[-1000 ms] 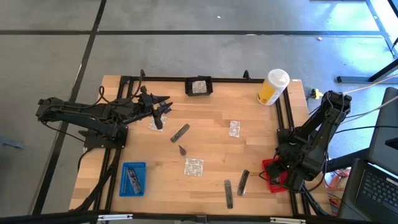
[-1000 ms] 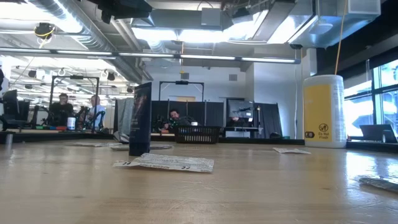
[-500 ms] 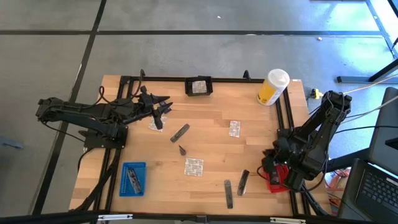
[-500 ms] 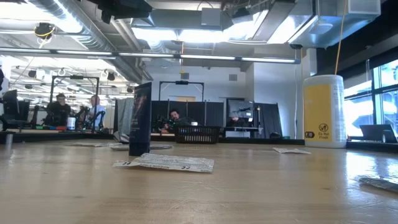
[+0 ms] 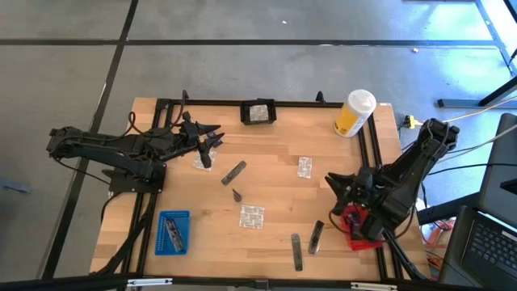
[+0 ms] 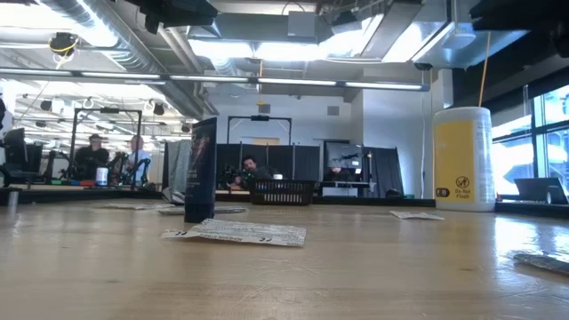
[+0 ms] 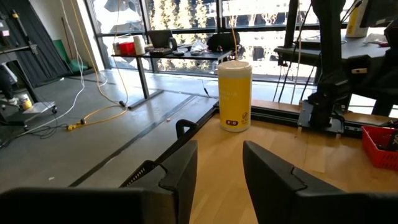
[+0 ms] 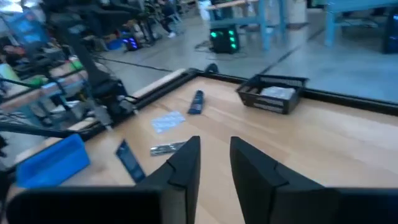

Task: Pick & Place Travel size toiletries
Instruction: Put the white bandage into the black bin

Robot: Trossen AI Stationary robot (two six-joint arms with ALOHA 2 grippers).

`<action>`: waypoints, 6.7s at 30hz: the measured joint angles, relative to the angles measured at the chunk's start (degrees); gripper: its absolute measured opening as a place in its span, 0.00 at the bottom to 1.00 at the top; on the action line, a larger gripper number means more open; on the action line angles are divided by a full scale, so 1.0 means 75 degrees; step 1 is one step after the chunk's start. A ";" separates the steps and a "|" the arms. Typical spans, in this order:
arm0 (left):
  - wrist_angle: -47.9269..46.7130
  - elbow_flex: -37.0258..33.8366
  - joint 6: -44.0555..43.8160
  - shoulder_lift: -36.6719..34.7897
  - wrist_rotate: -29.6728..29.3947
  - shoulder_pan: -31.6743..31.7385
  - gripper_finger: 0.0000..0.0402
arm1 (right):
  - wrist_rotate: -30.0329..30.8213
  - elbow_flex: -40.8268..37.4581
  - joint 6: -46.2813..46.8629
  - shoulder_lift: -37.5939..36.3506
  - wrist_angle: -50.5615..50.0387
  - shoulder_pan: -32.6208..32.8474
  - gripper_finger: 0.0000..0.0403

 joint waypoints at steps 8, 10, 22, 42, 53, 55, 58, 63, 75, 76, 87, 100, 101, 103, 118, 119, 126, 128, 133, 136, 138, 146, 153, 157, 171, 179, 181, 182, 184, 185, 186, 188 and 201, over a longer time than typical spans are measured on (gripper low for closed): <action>0.0003 0.0002 0.0002 0.0000 0.0000 0.0003 0.31 | -0.0267 0.0000 -0.0726 0.0000 0.0150 -0.0655 0.34; 0.0000 0.0000 0.0002 0.0000 -0.0002 0.0000 0.31 | -0.0269 0.0000 -0.0829 0.0000 0.0148 -0.0817 0.36; 0.0000 0.0000 0.0002 0.0000 0.0000 0.0000 0.31 | -0.2536 0.0000 -0.4627 0.0000 0.2695 -0.1876 0.36; 0.0003 0.0000 -0.0001 0.0000 0.0648 0.0000 0.31 | -0.4899 -0.0207 -0.7610 0.0542 0.5695 -0.2710 0.52; 0.0003 0.0000 0.0760 0.0000 0.0585 0.0000 0.31 | -0.4979 -0.0216 -0.9438 0.0764 0.7133 -0.3345 0.49; 0.0001 0.0000 0.1002 0.0003 0.0594 0.0001 0.31 | -0.5028 -0.0213 -0.9571 0.0833 0.7272 -0.3387 0.48; -0.0020 0.0000 0.1072 0.0000 0.0624 0.0000 0.31 | -0.5032 -0.0216 -0.9597 0.0916 0.7235 -0.3389 0.47; 0.0044 0.0000 0.1080 0.0003 0.0621 0.0000 0.31 | -0.5032 -0.0216 -0.9941 0.0930 0.7153 -0.3389 0.45; 0.0185 0.0000 -0.0039 0.0052 0.0959 0.0000 0.31 | -0.5171 -0.0213 -0.9694 0.0927 0.6487 -0.3632 0.36; 0.0189 0.0000 -0.0042 0.0050 0.0959 0.0000 0.31 | -0.5192 -0.0216 -0.9466 0.0927 0.6161 -0.3767 0.35; 0.0181 0.0000 -0.0062 0.0050 0.0959 0.0000 0.31 | -0.6256 -0.0216 -0.9361 0.0967 0.5732 -0.5737 0.40; -0.0171 -0.0003 0.0156 0.0056 0.1381 0.0006 0.31 | -0.6497 -0.0219 -1.0272 0.0976 0.6386 -0.6175 0.47; -0.0343 -0.0001 0.0017 0.0074 0.1335 0.0006 0.31 | -0.6496 -0.0219 -1.0246 0.0976 0.6281 -0.6235 0.47; -0.0856 -0.0004 -0.0308 0.0109 0.1141 0.0038 0.32 | -0.6498 -0.0219 -1.0109 0.0976 0.6012 -0.6360 0.47; -0.3636 -0.0003 -0.1283 0.0210 0.1538 0.1059 0.57 | -0.6641 -0.0221 -1.0223 0.0976 0.5790 -0.6668 0.42; -0.3767 -0.0003 -0.1400 0.0210 0.1548 0.1103 0.57 | -0.6641 -0.0221 -1.0223 0.0976 0.5790 -0.6664 0.42; -0.4941 -0.0003 -0.2841 0.0265 0.1524 0.1200 0.57 | -0.6641 -0.0221 -1.0221 0.0976 0.5790 -0.6665 0.44; -0.5080 -0.0003 -0.3622 0.0308 0.1553 0.1200 0.56 | -0.6641 -0.0221 -1.0220 0.0976 0.5790 -0.6662 0.44; -0.5713 0.0003 -0.4815 0.0652 0.1433 0.1182 0.52 | -0.6641 -0.0221 -1.0220 0.0976 0.5790 -0.6665 0.42; -0.6080 0.0003 -0.5776 0.1099 0.1358 0.1189 0.49 | -0.6641 -0.0221 -1.0219 0.0976 0.5792 -0.6662 0.40; -0.6215 0.0003 -0.6148 0.1426 0.1375 0.1189 0.47 | -0.6641 -0.0221 -1.0219 0.0976 0.5790 -0.6663 0.39; -0.6537 0.0003 -0.6534 0.2542 0.1928 0.1186 0.45 | -0.6706 -0.0222 -1.0238 0.0976 0.5790 -0.6662 0.40; -0.6654 0.0003 -0.7362 0.2818 0.2193 0.1353 0.48 | -0.6842 -0.0224 -1.0233 0.0976 0.5790 -0.6662 0.42; -0.7161 0.0003 -0.7609 0.2776 0.2543 0.1533 0.51 | -0.7023 -0.0224 -1.0285 0.0976 0.5790 -0.6655 0.42; -0.7431 0.0003 -0.8778 0.2809 0.1981 0.1595 0.60 | -0.7040 -0.0224 -1.0533 0.0976 0.5822 -0.6518 0.36; -0.7141 -0.0465 -0.9505 0.2827 0.1694 0.1248 0.60 | -0.7037 -0.0224 -1.0532 0.0976 0.5822 -0.6510 0.39; -0.6639 -0.0860 -0.9723 0.2830 0.1764 0.1206 0.59 | -0.7040 -0.0224 -1.0532 0.0976 0.5822 -0.6510 0.40; -0.6346 -0.1057 -0.9816 0.2830 0.1861 0.1204 0.58 | -0.7037 -0.0224 -1.0530 0.0976 0.5823 -0.6510 0.40; -0.5700 -0.1396 -0.9832 0.2833 0.2137 0.1206 0.57 | -0.7038 -0.0224 -1.0529 0.0976 0.5825 -0.6510 0.41; -0.5381 -0.1513 -0.9803 0.2833 0.2262 0.1206 0.57 | -0.7037 -0.0224 -1.0529 0.0976 0.5832 -0.6510 0.41; -0.5084 -0.1620 -0.9767 0.2833 0.2393 0.1206 0.56 | -0.7037 -0.0224 -1.0529 0.0976 0.5844 -0.6510 0.41; -0.4799 -0.1767 -0.9749 0.2833 0.2528 0.1203 0.55 | -0.7037 -0.0224 -1.0526 0.0976 0.5855 -0.6510 0.40; -0.4828 -0.1777 -0.9778 0.3132 0.2127 0.1282 0.50 | -0.7023 -0.0224 -1.0622 0.0976 0.6026 -0.6510 0.35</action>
